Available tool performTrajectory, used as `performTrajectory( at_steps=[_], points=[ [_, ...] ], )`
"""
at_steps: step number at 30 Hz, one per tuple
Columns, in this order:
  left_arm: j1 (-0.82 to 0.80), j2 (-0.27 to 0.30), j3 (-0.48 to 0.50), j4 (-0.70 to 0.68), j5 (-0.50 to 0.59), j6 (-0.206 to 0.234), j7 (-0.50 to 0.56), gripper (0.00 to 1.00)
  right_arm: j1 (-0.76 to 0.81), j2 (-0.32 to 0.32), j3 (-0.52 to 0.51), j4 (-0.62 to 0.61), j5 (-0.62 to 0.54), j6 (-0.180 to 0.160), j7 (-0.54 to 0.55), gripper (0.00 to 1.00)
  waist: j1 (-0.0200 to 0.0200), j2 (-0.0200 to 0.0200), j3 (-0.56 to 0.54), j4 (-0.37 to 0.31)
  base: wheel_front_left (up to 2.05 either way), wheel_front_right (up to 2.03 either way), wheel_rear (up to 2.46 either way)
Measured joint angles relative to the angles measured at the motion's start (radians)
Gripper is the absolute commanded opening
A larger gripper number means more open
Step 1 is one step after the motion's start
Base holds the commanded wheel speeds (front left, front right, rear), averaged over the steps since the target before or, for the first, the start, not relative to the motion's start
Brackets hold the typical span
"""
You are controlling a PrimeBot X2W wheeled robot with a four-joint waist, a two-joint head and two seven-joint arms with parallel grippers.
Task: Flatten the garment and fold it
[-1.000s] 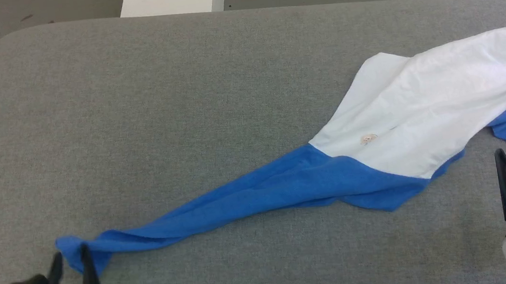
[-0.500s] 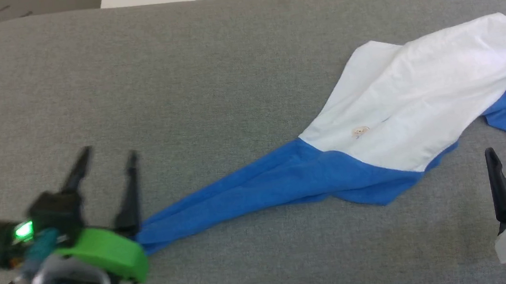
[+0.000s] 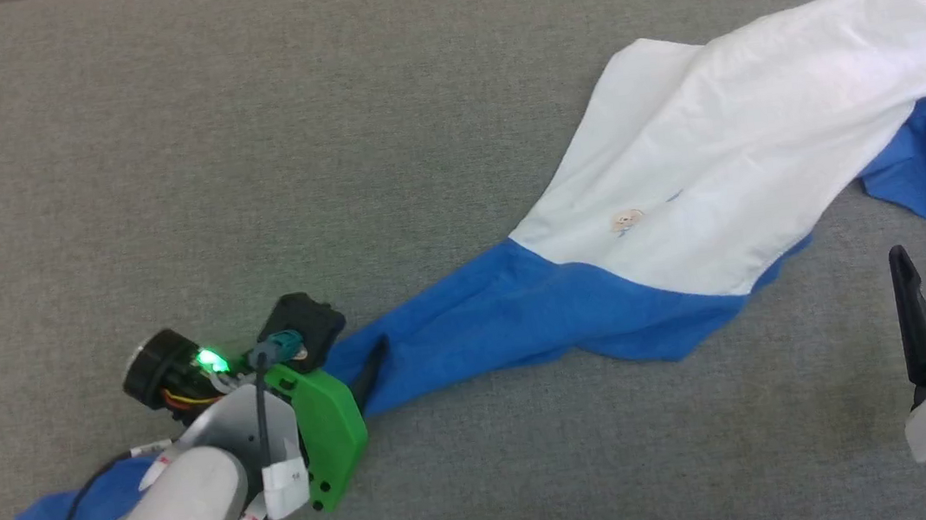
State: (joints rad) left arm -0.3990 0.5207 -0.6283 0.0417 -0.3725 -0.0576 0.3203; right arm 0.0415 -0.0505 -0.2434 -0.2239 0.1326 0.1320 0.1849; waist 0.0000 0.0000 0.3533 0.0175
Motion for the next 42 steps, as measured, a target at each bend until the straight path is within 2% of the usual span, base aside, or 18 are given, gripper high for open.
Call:
performTrajectory(
  at_steps=[2, 3, 4, 5, 6, 10, 14, 17, 20, 26, 29, 31, 32, 33, 34, 35, 38, 42],
  points=[
    [-0.008, -0.01, -0.018, 0.03, -0.031, -0.023, 0.037, 1.0, 0.0, 0.0, -0.001, 0.0, 0.0, 0.0, 0.0, 1.0, 0.0, 0.0, 0.003, -0.007, 0.0, 0.0, 0.0],
    [-0.027, -0.011, -0.038, 0.045, -0.07, -0.04, 0.089, 1.0, 0.0, 0.0, -0.002, 0.0, 0.0, 0.0, 0.001, 1.0, 0.0, 0.0, 0.003, -0.014, 0.0, 0.0, 0.0],
    [-0.035, -0.008, -0.046, 0.047, -0.085, -0.044, 0.106, 0.96, 0.0, 0.0, -0.002, 0.0, 0.0, 0.0, 0.001, 1.0, 0.0, 0.0001, 0.002, -0.015, 0.0, 0.0, 0.0],
    [-0.04, -0.006, -0.053, 0.047, -0.092, -0.047, 0.114, 0.25, 0.0, 0.0, -0.002, 0.0, 0.0, 0.0, 0.001, 1.0, 0.0, 0.0, 0.001, -0.016, 0.0, 0.0, 0.0],
    [-0.044, -0.004, -0.063, 0.048, -0.098, -0.048, 0.122, 0.0, 0.0, 0.0, -0.002, 0.0, 0.0, 0.0, 0.001, 1.0, 0.0, 0.0, 0.0, -0.016, 0.0, 0.0, 0.0],
    [-0.058, 0.007, -0.113, 0.053, -0.108, -0.065, 0.134, 0.0, 0.0, 0.0, 0.001, 0.001, 0.0, 0.0, 0.001, 1.0, 0.0, 0.0001, -0.003, -0.014, 0.0, 0.0, 0.0],
    [-0.057, 0.004, -0.101, 0.068, -0.11, -0.057, 0.051, 0.0, 0.0, 0.0, 0.004, 0.002, 0.0, 0.0, 0.001, 1.0, 0.0, 0.0, -0.011, -0.009, 0.0, 0.0, 0.0],
    [-0.043, -0.003, -0.032, 0.062, -0.147, 0.001, -0.022, 0.0, 0.001, 0.0, 0.007, 0.002, 0.0, 0.0, 0.005, 1.0, 0.0, 0.0, -0.022, -0.007, 0.0, 0.0, 0.0],
    [-0.012, 0.013, 0.061, 0.008, -0.202, 0.059, -0.073, 0.0, 0.002, 0.0, 0.008, 0.002, 0.0, 0.0, 0.009, 1.0, 0.0, 0.0, -0.035, -0.006, 0.0, 0.0, 0.0],
    [0.098, 0.124, 0.255, -0.107, -0.272, 0.189, -0.134, 0.0, 0.01, 0.0, 0.005, -0.003, 0.002, 0.0, 0.01, 1.0, 0.0, 0.0, -0.04, -0.011, 0.0, 0.0, 0.0],
    [0.149, 0.152, 0.33, -0.112, -0.287, 0.245, -0.173, 0.0, 0.019, 0.0, 0.003, -0.002, 0.009, 0.0, 0.01, 1.0, 0.0, 0.0, -0.034, -0.013, 0.0, 0.0, 0.0],
    [0.167, 0.174, 0.347, -0.082, -0.257, 0.275, -0.207, 0.0, 0.02, 0.0, 0.004, -0.002, 0.009, 0.0, 0.01, 1.0, 0.0, 0.0, -0.029, -0.014, 0.0, 0.0, 0.0],
    [0.169, 0.175, 0.353, -0.064, -0.247, 0.288, -0.225, 0.08, 0.02, 0.0, 0.005, -0.002, 0.009, 0.0, 0.011, 1.0, 0.0, 0.0, -0.027, -0.014, 0.0, 0.0, 0.0],
    [0.169, 0.174, 0.353, -0.041, -0.23, 0.296, -0.245, 0.31, 0.02, 0.0, 0.006, -0.002, 0.009, 0.0, 0.013, 1.0, 0.0, 0.0, -0.025, -0.015, 0.0, 0.0, 0.0],
    [0.168, 0.169, 0.351, -0.02, -0.22, 0.298, -0.262, 0.7, 0.02, 0.0, 0.007, -0.002, 0.008, 0.0, 0.014, 1.0, 0.0, 0.0, -0.024, -0.016, 0.0, 0.0, 0.0],
    [0.167, 0.156, 0.35, -0.007, -0.22, 0.298, -0.277, 1.0, 0.02, 0.0, 0.009, -0.002, 0.008, 0.0, 0.017, 1.0, 0.0, 0.0, -0.024, -0.017, 0.0, 0.0, 0.0],
    [0.156, 0.084, 0.353, 0.013, -0.231, 0.298, -0.352, 1.0, 0.019, 0.0, 0.01, -0.001, 0.008, 0.0, 0.021, 1.0, 0.0, 0.0, -0.028, -0.019, 0.0, 0.0, 0.0],
    [0.149, 0.025, 0.362, -0.013, -0.237, 0.299, -0.453, 1.0, 0.019, 0.0, 0.014, 0.002, 0.008, 0.0, 0.023, 1.0, 0.0, 0.0, -0.041, -0.02, 0.0, 0.0, 0.0]
  ],
)
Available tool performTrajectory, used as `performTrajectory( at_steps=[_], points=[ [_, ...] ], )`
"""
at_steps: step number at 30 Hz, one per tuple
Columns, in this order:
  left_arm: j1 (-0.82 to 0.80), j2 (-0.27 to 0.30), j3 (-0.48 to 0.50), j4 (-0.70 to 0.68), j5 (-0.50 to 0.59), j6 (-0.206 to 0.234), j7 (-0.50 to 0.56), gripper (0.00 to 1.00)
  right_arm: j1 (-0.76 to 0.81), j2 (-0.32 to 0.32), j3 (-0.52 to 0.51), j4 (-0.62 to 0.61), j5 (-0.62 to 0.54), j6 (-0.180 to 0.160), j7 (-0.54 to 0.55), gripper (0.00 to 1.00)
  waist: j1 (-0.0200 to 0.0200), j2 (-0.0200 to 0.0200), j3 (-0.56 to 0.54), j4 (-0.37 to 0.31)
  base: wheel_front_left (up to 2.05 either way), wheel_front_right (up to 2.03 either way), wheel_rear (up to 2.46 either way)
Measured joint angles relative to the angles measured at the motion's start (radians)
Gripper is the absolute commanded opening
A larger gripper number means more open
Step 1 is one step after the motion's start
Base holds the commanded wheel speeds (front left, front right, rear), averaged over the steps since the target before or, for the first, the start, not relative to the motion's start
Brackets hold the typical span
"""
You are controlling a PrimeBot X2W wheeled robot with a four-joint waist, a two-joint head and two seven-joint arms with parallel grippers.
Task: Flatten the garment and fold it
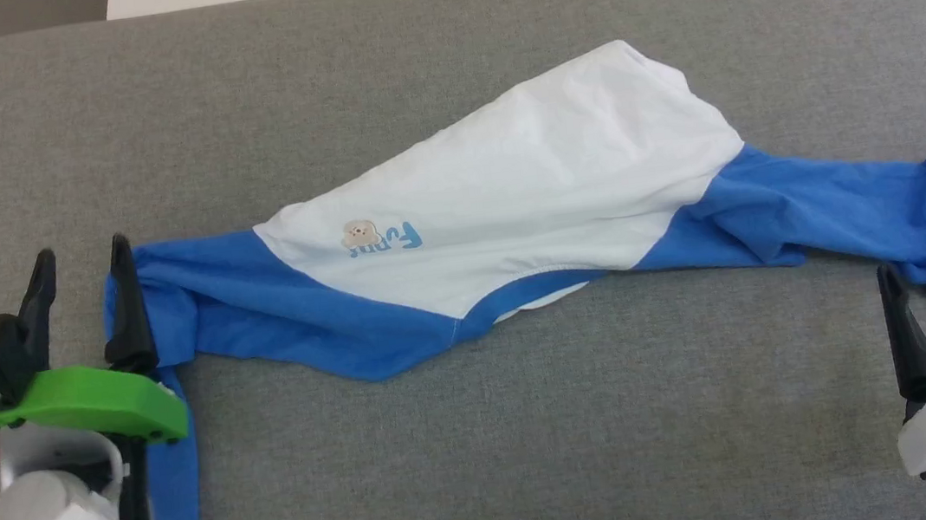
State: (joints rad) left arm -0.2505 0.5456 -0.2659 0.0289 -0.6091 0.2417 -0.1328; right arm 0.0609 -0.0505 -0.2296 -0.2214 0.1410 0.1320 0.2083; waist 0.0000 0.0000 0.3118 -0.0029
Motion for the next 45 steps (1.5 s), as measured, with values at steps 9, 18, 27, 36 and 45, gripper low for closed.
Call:
performTrajectory(
  at_steps=[9, 18, 27, 36, 45],
  points=[
    [0.161, -0.1, -0.01, -0.249, 0.092, 0.06, -0.12, 1.0, 0.017, 0.0, 0.01, 0.023, 0.021, 0.0, -0.003, 1.0, 0.0, 0.0, -0.051, -0.006, 0.0, 0.0, 0.0],
    [0.329, -0.222, -0.048, -0.292, 0.284, 0.046, -0.124, 1.0, 0.041, 0.0, 0.035, 0.024, 0.024, 0.0, -0.014, 1.0, 0.0, 0.0, -0.08, 0.023, 0.0, 0.0, 0.0],
    [0.305, -0.27, -0.018, -0.265, 0.33, -0.021, -0.124, 1.0, -0.206, -0.005, 0.162, -0.044, -0.077, 0.0, 0.133, 1.0, 0.0, 0.0, -0.049, 0.054, 0.0, 0.0, 0.0],
    [0.25, -0.337, -0.012, -0.227, 0.353, -0.098, -0.124, 1.0, -0.604, -0.113, 0.199, 0.107, 0.006, 0.0, 0.374, 1.0, 0.0, 0.0, 0.026, 0.082, 0.0, 0.0, 0.0],
    [0.202, -0.397, -0.005, -0.181, 0.383, -0.173, -0.124, 1.0, -0.754, -0.249, 0.182, 0.303, 0.027, 0.0, 0.557, 1.0, 0.0, 0.0, 0.111, 0.148, 0.0, 0.0, 0.0]
  ],
)
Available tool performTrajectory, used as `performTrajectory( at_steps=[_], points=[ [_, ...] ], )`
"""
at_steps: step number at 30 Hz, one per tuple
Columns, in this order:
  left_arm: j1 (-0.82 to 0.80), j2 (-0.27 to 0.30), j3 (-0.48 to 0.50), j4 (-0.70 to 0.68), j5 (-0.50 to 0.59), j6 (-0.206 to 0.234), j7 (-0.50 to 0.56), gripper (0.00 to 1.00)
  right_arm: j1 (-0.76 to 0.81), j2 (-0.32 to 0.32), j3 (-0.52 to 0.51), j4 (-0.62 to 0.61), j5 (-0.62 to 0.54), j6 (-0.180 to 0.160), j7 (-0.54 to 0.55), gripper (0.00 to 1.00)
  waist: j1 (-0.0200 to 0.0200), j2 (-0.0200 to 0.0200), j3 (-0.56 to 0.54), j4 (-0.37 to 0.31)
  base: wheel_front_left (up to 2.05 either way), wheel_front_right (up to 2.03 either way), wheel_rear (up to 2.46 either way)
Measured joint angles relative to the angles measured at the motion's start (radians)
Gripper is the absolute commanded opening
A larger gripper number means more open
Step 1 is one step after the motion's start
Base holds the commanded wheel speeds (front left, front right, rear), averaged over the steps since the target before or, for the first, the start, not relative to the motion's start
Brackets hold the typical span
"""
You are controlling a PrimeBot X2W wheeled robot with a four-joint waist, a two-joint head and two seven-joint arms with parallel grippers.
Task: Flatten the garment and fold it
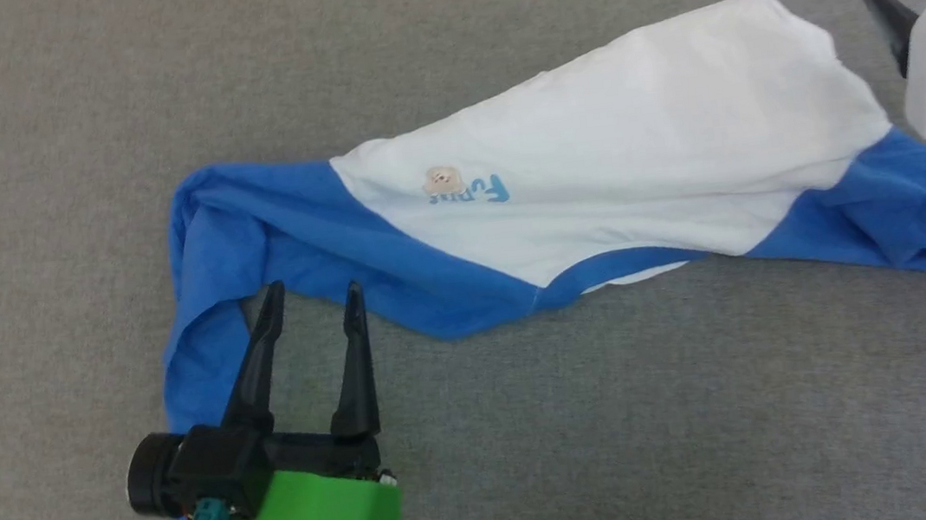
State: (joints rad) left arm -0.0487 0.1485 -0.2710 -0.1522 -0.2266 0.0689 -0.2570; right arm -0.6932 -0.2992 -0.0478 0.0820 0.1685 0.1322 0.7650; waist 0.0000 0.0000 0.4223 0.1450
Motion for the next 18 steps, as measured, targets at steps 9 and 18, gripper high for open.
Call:
performTrajectory(
  at_steps=[9, 18],
  points=[
    [-0.014, -0.041, 0.025, 0.025, 0.02, -0.052, 0.0, 1.0, 0.004, -0.111, 0.132, 0.041, 0.108, 0.0, 0.12, 1.0, 0.0001, 0.0, 0.067, 0.064, 0.0, 0.0, 0.0],
    [-0.021, -0.064, 0.045, 0.049, 0.029, -0.088, 0.0, 1.0, 0.037, -0.154, 0.211, 0.061, 0.177, 0.0, 0.134, 0.21, 0.0, 0.0, 0.078, 0.093, 0.0, 0.0, 0.0]
  ],
)
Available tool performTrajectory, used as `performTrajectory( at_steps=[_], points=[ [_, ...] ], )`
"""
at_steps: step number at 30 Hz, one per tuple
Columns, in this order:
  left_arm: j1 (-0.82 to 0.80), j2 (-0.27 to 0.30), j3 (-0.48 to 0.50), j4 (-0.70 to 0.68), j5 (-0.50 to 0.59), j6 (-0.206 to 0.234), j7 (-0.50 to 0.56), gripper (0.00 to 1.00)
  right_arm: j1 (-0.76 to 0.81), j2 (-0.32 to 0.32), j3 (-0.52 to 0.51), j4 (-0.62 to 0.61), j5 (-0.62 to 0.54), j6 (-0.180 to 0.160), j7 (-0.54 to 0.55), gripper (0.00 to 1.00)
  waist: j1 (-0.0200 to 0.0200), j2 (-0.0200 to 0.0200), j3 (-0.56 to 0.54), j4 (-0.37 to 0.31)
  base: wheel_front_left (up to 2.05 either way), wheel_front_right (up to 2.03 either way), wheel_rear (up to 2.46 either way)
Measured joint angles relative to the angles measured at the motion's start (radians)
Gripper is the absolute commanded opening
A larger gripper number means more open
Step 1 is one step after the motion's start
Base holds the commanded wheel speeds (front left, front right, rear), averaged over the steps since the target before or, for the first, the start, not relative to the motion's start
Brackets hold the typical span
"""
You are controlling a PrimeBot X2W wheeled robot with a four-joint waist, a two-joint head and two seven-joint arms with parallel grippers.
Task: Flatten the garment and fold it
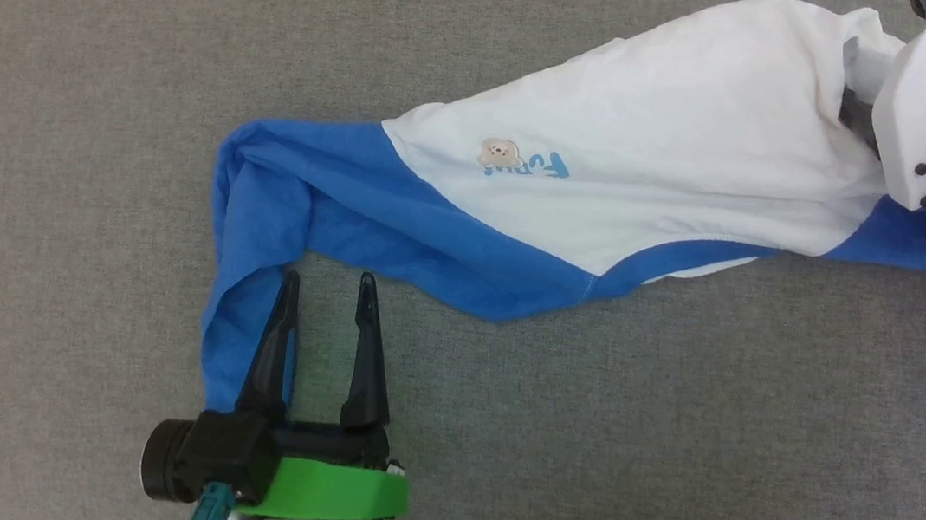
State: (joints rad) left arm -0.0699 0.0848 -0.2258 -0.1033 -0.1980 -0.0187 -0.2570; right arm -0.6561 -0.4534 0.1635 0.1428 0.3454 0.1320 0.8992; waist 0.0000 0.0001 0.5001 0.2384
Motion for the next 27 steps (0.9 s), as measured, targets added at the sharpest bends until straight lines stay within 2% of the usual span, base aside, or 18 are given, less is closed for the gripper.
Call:
performTrajectory(
  at_steps=[1, 5, 10, 15, 20, 21, 22, 23, 24, 27],
  points=[
    [-0.002, -0.002, 0.003, 0.001, 0.001, -0.004, 0.0, 1.0, 0.0, -0.001, 0.007, 0.006, -0.005, 0.0, -0.015, 0.0, 0.0, 0.0, -0.004, 0.0, 0.0, 0.0, 0.0],
    [-0.004, -0.014, 0.018, 0.006, 0.006, -0.012, 0.0, 1.0, -0.024, -0.002, 0.048, 0.029, -0.056, 0.0, -0.102, 0.0, 0.0, 0.0, -0.022, 0.0, 0.0, 0.0, 0.0],
    [-0.004, -0.02, 0.02, 0.007, 0.008, -0.021, 0.0, 1.0, -0.17, -0.027, 0.099, 0.037, -0.098, 0.0, -0.24, 0.0, 0.0, 0.0, -0.046, 0.006, 0.0, 0.0, 0.0],
    [-0.005, -0.025, 0.006, 0.008, 0.007, -0.033, 0.0, 1.0, -0.367, -0.098, 0.192, 0.078, -0.125, 0.0, -0.309, 0.0, 0.0, 0.0, -0.044, 0.035, 0.0, 0.0, 0.0],
    [-0.015, -0.027, -0.022, 0.028, 0.003, -0.042, 0.0, 1.0, -0.511, -0.176, 0.293, 0.188, -0.25, 0.0, -0.406, 0.0, 0.0, 0.0, -0.022, 0.085, 0.0, 0.0, 0.0],
    [-0.016, -0.028, -0.028, 0.032, 0.002, -0.042, 0.0, 1.0, -0.519, -0.181, 0.291, 0.214, -0.271, 0.0, -0.431, 0.05, 0.0, 0.0, -0.018, 0.095, 0.0, 0.0, 0.0],
    [-0.016, -0.028, -0.035, 0.034, -0.004, -0.042, 0.0, 1.0, -0.522, -0.181, 0.285, 0.243, -0.291, 0.0, -0.459, 0.33, 0.0, 0.0, -0.014, 0.108, 0.0, 0.0, 0.0],
    [-0.016, -0.028, -0.043, 0.035, -0.01, -0.042, 0.0, 1.0, -0.522, -0.172, 0.272, 0.279, -0.308, 0.0, -0.475, 0.96, 0.0, 0.0, -0.011, 0.12, 0.0, 0.0, 0.0],
    [-0.016, -0.028, -0.048, 0.035, -0.013, -0.041, 0.0, 1.0, -0.521, -0.162, 0.262, 0.31, -0.321, 0.0, -0.479, 1.0, 0.0, 0.0, -0.009, 0.129, 0.0, 0.0, 0.0],
    [-0.017, -0.028, -0.062, 0.035, -0.018, -0.032, 0.0, 1.0, -0.51, -0.116, 0.243, 0.389, -0.355, 0.0, -0.495, 1.0, 0.0, 0.0, 0.001, 0.155, 0.0, 0.0, 0.0]
  ],
)
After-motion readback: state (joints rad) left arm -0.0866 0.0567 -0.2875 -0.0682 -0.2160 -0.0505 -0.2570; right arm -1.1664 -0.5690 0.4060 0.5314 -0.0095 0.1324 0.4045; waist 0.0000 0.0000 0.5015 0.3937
